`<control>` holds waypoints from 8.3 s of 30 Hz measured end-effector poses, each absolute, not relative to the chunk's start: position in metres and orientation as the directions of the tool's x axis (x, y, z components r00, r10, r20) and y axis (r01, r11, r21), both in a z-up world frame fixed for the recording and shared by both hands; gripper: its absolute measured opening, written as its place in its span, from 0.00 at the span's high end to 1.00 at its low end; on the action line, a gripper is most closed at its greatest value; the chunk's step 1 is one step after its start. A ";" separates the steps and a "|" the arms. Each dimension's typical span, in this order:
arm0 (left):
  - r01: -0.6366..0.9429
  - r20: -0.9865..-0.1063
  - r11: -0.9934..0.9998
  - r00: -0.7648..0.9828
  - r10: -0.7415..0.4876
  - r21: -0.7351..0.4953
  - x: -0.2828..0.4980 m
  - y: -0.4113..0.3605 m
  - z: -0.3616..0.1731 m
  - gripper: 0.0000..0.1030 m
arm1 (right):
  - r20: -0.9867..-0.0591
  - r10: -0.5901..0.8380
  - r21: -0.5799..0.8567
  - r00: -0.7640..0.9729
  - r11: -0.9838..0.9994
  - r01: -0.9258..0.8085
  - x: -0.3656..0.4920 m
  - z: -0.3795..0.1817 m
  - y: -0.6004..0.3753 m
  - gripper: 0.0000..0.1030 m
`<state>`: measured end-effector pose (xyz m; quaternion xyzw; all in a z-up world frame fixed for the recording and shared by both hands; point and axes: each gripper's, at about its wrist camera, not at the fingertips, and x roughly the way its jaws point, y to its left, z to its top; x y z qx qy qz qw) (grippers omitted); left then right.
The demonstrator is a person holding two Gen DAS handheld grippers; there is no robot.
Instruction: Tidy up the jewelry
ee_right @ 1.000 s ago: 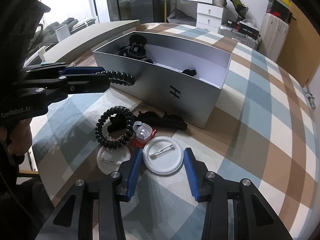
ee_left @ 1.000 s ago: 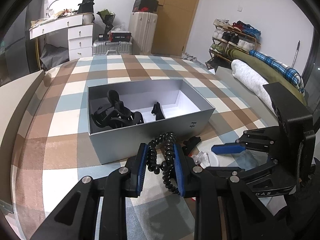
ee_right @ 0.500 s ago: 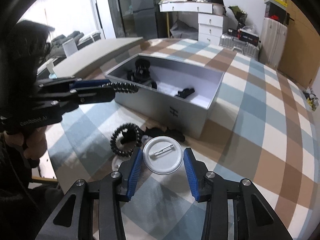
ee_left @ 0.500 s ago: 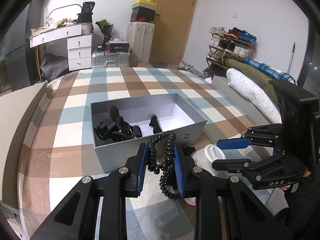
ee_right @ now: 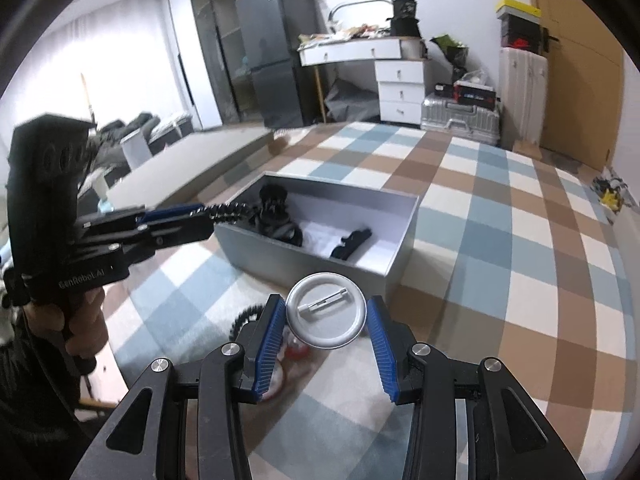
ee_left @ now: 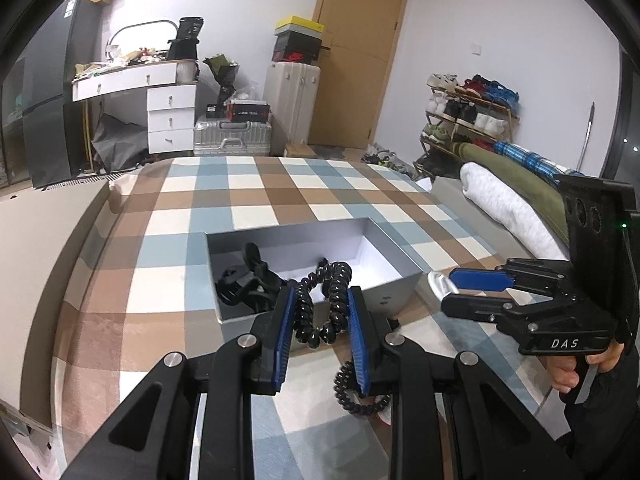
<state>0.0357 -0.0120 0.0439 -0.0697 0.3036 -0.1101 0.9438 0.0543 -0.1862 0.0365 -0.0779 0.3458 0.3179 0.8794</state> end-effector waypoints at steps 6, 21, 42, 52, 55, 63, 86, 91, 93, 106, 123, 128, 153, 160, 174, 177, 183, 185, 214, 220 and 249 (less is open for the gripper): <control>0.127 -0.554 0.966 0.799 -0.233 -0.223 0.053 -0.001 0.044 0.80 | -0.626 0.516 0.130 0.585 0.809 -0.574 0.069 0.042 -0.183 0.60; 0.118 -0.593 0.978 0.780 -0.198 -0.172 0.087 -0.017 0.027 0.80 | -0.635 0.543 0.260 0.550 0.820 -0.509 0.118 0.027 -0.164 0.60; 0.123 -0.634 0.983 0.752 -0.180 -0.134 0.089 -0.029 0.016 0.80 | -0.643 0.529 0.252 0.553 0.829 -0.500 0.120 0.023 -0.164 0.59; 0.124 -0.639 0.984 0.749 -0.175 -0.125 0.086 -0.031 0.018 0.69 | -0.650 0.511 0.229 0.562 0.838 -0.496 0.118 0.025 -0.165 0.58; 0.128 -0.638 0.983 0.748 -0.183 -0.131 0.082 -0.031 0.020 0.66 | -0.650 0.496 0.194 0.575 0.841 -0.505 0.112 0.030 -0.164 0.51; 0.119 -0.651 0.982 0.736 -0.184 -0.144 0.067 -0.028 0.023 0.30 | -0.656 0.403 0.040 0.638 0.863 -0.503 0.085 0.039 -0.166 0.11; 0.092 -0.706 0.993 0.699 -0.113 -0.068 0.041 -0.020 0.007 0.01 | -0.782 0.256 -0.079 0.569 0.864 -0.498 0.080 0.003 -0.170 0.00; 0.114 -0.735 0.992 0.669 -0.113 -0.048 0.041 -0.027 0.001 0.01 | -0.801 0.243 -0.097 0.547 0.849 -0.520 0.078 -0.004 -0.164 0.00; 0.124 -0.749 0.990 0.649 -0.130 -0.065 0.042 -0.029 -0.003 0.01 | -0.804 0.233 -0.110 0.547 0.846 -0.522 0.077 -0.006 -0.163 0.00; 0.139 -0.777 0.984 0.604 -0.174 -0.112 0.046 -0.028 -0.012 0.02 | -0.842 0.208 -0.112 0.498 0.835 -0.539 0.079 -0.023 -0.154 0.00; 0.122 -0.790 0.988 0.594 -0.151 -0.097 0.048 -0.026 -0.018 0.02 | -0.834 0.160 -0.143 0.528 0.861 -0.487 0.082 -0.031 -0.142 0.00; 0.098 -0.791 0.990 0.597 -0.139 -0.100 0.048 -0.024 -0.021 0.02 | -0.829 0.127 -0.174 0.545 0.867 -0.466 0.089 -0.029 -0.149 0.00; 0.174 -0.766 0.984 0.629 -0.132 -0.027 0.042 -0.036 -0.016 0.95 | -0.813 0.137 -0.167 0.566 0.876 -0.452 0.089 -0.024 -0.153 0.00; 0.167 -0.731 0.985 0.668 -0.140 -0.036 0.038 -0.032 -0.004 0.95 | -0.813 0.171 -0.144 0.557 0.867 -0.477 0.086 -0.022 -0.152 0.09; 0.164 -0.707 0.985 0.691 -0.151 -0.050 0.038 -0.029 0.001 0.95 | -0.832 0.272 -0.079 0.484 0.806 -0.587 0.071 -0.026 -0.136 0.71; 0.162 -0.704 0.985 0.694 -0.152 -0.053 0.038 -0.028 0.002 0.95 | -0.828 0.273 -0.089 0.490 0.798 -0.596 0.068 -0.025 -0.135 0.78; 0.160 -0.698 0.986 0.699 -0.153 -0.056 0.038 -0.027 0.003 0.95 | -0.821 0.292 -0.074 0.490 0.798 -0.599 0.068 -0.022 -0.138 0.85; 0.160 -0.695 0.985 0.702 -0.154 -0.056 0.037 -0.027 0.004 0.95 | -0.817 0.303 -0.066 0.491 0.796 -0.602 0.068 -0.020 -0.139 0.85; 0.161 -0.645 0.983 0.743 -0.178 -0.086 0.035 -0.018 0.018 0.95 | -0.781 0.450 0.056 0.434 0.741 -0.669 0.061 0.008 -0.160 0.85; 0.155 -0.636 0.983 0.750 -0.181 -0.097 0.034 -0.016 0.020 0.95 | -0.758 0.459 0.082 0.465 0.773 -0.629 0.067 0.016 -0.175 0.85; 0.083 -0.582 0.989 0.801 -0.139 -0.121 0.052 -0.002 0.038 0.95 | -0.648 0.499 0.169 0.575 0.830 -0.531 0.089 0.035 -0.172 0.84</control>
